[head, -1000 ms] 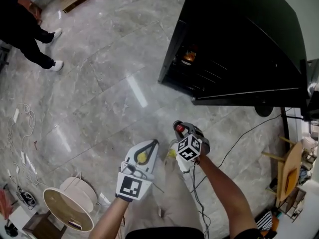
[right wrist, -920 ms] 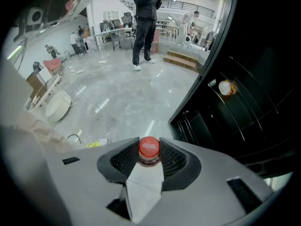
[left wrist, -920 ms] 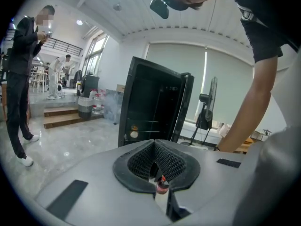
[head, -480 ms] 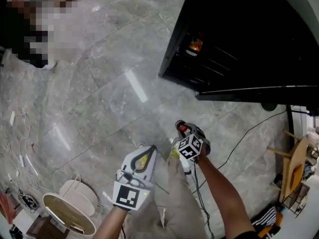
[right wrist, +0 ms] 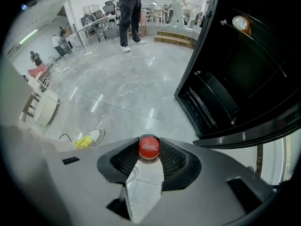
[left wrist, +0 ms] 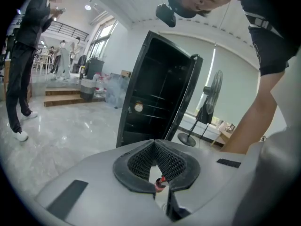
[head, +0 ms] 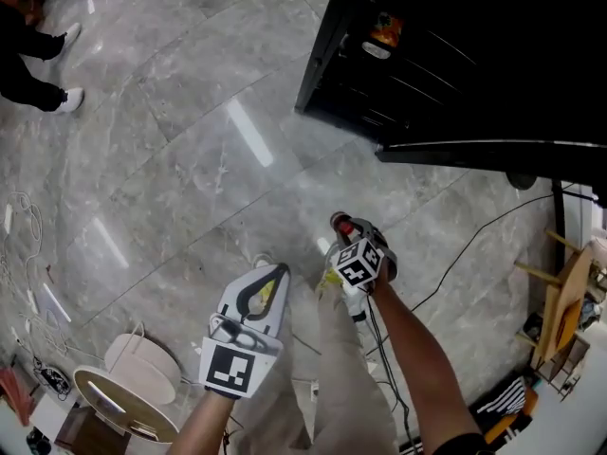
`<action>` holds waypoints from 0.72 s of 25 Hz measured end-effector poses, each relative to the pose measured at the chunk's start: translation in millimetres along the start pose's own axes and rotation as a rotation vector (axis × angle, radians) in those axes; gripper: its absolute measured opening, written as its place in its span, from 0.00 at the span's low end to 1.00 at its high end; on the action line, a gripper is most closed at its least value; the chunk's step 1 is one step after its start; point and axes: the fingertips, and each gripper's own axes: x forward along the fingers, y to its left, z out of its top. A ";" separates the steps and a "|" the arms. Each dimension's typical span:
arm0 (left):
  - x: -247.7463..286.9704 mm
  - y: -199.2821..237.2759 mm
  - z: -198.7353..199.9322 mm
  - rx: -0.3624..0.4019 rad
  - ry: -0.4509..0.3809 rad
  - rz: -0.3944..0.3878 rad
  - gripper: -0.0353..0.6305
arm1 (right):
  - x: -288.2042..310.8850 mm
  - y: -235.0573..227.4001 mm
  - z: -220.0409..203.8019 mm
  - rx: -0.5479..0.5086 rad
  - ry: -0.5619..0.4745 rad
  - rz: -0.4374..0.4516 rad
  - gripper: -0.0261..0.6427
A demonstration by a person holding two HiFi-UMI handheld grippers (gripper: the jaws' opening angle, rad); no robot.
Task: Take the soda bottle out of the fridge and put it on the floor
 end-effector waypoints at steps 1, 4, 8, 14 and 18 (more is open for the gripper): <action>4.2 1.0 -10.2 0.001 0.011 -0.008 0.08 | 9.5 2.0 -4.6 0.002 0.004 0.001 0.23; 15.7 7.5 -42.6 -0.049 0.045 -0.013 0.08 | 37.9 7.0 -15.1 0.006 0.010 -0.001 0.23; 34.4 19.0 -81.9 -0.159 0.071 -0.012 0.08 | 78.2 12.7 -26.4 0.001 0.018 0.003 0.23; 56.8 19.6 -121.5 -0.188 0.104 -0.040 0.08 | 137.4 20.4 -44.4 -0.016 0.040 0.020 0.23; 65.1 23.5 -145.8 -0.185 0.132 -0.046 0.08 | 169.2 26.2 -58.4 -0.008 0.067 0.022 0.23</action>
